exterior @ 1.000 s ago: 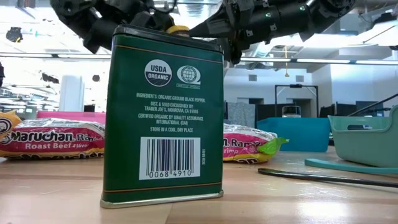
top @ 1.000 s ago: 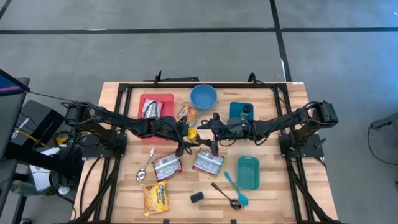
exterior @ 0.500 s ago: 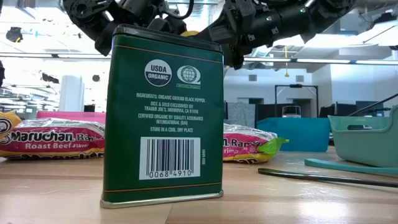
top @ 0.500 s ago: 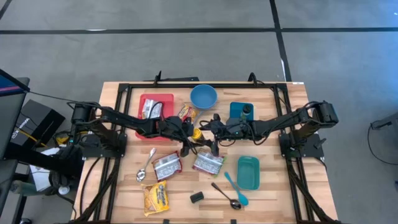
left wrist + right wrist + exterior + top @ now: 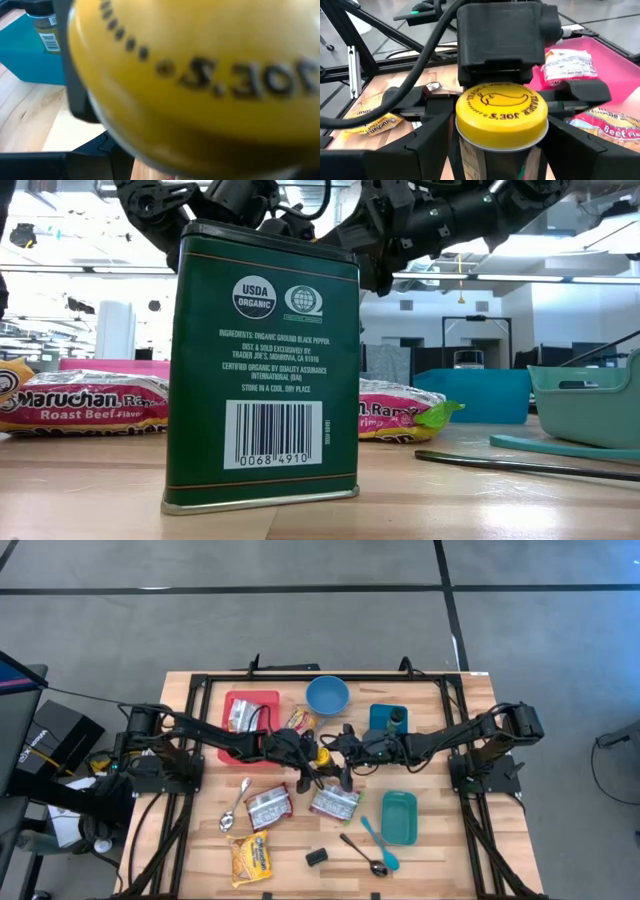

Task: Pick & Place Food Item
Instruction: Put the yellow seasoning bottle into the blue bin

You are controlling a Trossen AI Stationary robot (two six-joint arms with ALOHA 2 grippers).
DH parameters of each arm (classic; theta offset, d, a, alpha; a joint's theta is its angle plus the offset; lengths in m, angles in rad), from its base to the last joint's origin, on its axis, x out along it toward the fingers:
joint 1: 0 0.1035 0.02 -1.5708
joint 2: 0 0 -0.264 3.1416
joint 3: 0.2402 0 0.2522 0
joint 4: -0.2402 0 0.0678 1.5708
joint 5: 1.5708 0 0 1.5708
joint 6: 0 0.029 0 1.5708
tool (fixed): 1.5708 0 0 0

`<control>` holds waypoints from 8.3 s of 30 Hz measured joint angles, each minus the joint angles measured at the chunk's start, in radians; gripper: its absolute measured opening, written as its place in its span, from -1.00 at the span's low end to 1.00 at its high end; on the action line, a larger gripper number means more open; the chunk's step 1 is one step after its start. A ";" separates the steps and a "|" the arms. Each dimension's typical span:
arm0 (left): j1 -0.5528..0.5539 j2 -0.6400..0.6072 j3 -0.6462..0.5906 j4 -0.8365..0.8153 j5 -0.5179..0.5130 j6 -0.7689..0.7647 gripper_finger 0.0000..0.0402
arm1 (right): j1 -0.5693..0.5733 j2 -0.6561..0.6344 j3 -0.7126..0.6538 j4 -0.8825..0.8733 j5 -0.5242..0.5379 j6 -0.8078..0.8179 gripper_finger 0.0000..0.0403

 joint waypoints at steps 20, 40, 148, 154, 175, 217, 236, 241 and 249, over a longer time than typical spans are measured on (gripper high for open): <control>0.000 -0.001 0.001 -0.012 0.002 -0.006 0.08 | 0.000 0.000 0.000 -0.020 0.002 0.010 0.10; 0.000 -0.001 0.001 -0.012 0.001 -0.005 0.10 | -0.001 0.000 0.000 -0.019 0.002 0.011 0.07; 0.003 -0.205 -0.046 -0.256 -0.013 -0.030 0.50 | 0.108 -0.372 -0.483 -0.252 1.143 0.656 0.09; 0.003 -0.205 -0.046 -0.255 -0.013 -0.030 0.50 | 0.097 -0.279 -0.490 -0.162 1.150 0.645 0.08; 0.003 -0.205 -0.046 -0.255 -0.013 -0.030 0.50 | 0.045 -0.014 -0.488 0.168 1.133 0.558 0.10; 0.003 -0.205 -0.046 -0.256 -0.012 -0.030 0.50 | 0.054 -0.040 -0.488 0.178 1.129 0.493 0.27; 0.003 -0.205 -0.046 -0.258 -0.012 -0.030 0.50 | -0.005 -0.060 -0.487 0.155 0.941 0.524 0.27; 0.003 -0.205 -0.046 -0.258 -0.012 -0.030 0.50 | -0.029 -0.060 -0.487 0.151 0.877 0.541 0.27; 0.003 -0.205 -0.046 -0.258 -0.012 -0.030 0.50 | -0.031 -0.060 -0.487 0.151 0.866 0.535 0.27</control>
